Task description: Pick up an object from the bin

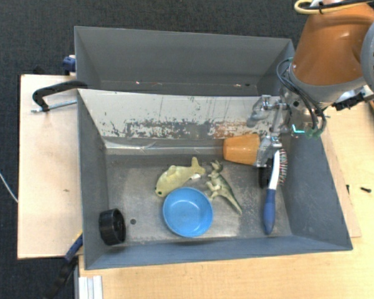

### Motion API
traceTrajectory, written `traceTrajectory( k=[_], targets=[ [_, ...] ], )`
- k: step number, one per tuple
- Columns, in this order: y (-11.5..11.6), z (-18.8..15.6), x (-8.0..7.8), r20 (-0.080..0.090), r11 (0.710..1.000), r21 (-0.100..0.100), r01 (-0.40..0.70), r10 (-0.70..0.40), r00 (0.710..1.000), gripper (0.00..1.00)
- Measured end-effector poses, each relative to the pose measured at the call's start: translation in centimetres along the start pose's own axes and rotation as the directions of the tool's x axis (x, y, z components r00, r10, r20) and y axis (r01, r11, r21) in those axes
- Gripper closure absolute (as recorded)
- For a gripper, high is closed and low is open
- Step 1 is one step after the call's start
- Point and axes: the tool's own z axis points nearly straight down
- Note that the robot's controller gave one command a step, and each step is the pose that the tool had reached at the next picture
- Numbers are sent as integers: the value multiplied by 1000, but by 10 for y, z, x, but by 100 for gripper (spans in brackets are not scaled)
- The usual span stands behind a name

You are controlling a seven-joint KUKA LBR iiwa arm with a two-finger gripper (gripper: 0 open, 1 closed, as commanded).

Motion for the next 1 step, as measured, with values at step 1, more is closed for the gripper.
traceTrajectory(
  k=[1],
  targets=[
    [50, 148, 3, -2, 993, -1, 119, -119, 993, 0]
  ],
)
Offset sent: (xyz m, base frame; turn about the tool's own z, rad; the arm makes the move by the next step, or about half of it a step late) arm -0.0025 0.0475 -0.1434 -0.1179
